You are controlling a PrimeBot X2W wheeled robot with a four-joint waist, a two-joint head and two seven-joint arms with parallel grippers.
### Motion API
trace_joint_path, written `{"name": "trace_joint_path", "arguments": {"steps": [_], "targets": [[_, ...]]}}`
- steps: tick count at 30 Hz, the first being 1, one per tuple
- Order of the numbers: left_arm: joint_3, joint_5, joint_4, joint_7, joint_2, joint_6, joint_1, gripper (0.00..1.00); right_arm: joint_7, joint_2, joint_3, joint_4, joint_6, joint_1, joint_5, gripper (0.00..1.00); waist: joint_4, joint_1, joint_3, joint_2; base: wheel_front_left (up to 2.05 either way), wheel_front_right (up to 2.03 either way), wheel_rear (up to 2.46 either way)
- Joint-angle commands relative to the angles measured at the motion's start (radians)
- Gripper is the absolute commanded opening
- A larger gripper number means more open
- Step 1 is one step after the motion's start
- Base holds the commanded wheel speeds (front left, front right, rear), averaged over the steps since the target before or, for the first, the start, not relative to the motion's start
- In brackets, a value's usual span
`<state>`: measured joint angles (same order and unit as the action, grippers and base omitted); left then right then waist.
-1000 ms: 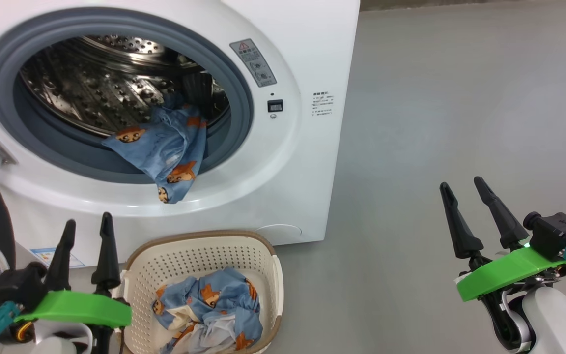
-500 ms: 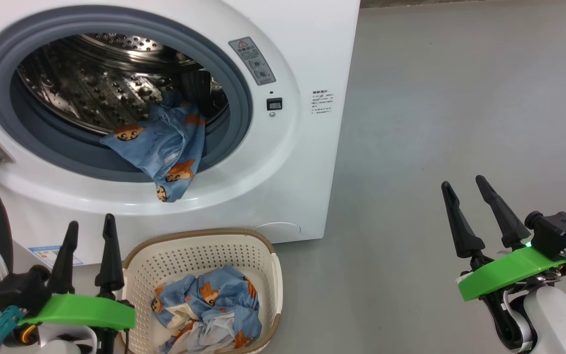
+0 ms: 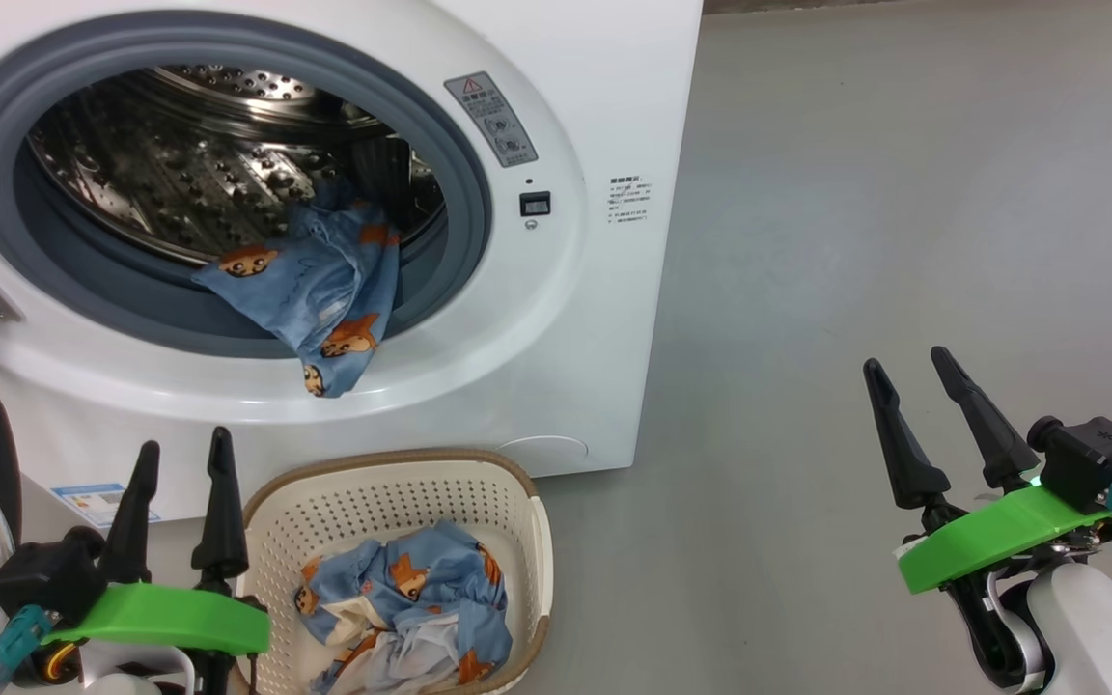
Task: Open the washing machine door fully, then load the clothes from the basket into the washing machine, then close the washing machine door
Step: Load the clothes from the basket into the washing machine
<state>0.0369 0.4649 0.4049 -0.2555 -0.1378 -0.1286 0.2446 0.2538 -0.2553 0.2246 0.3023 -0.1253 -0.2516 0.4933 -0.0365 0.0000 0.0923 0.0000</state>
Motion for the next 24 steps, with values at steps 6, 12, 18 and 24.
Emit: {"name": "trace_joint_path", "arguments": {"steps": [6, 12, 18, 24], "targets": [[-0.028, -0.005, -0.019, -0.006, -0.015, -0.002, 0.012, 1.00, 0.008, -0.019, 0.027, -0.016, -0.005, -0.005, 0.003, 1.00, -0.005, 0.0000, -0.002, 0.0000, 0.00, 0.00, 0.00], [-0.014, 0.000, -0.007, -0.006, -0.017, -0.002, 0.019, 1.00, 0.008, -0.022, 0.032, -0.013, -0.005, 0.004, 0.005, 1.00, -0.010, 0.0000, 0.004, 0.0000, 0.00, 0.00, 0.00], [0.008, 0.003, 0.028, -0.006, -0.033, -0.002, 0.054, 1.00, 0.008, -0.019, 0.034, -0.019, -0.005, -0.003, 0.003, 1.00, -0.024, 0.0000, 0.031, 0.0000, 0.00, 0.00, 0.00], [0.065, 0.043, 0.132, -0.001, -0.067, -0.002, 0.180, 1.00, 0.008, -0.006, 0.037, -0.020, -0.005, -0.024, -0.004, 1.00, -0.046, 0.0000, 0.088, 0.0000, 0.00, 0.00, 0.00]]}}
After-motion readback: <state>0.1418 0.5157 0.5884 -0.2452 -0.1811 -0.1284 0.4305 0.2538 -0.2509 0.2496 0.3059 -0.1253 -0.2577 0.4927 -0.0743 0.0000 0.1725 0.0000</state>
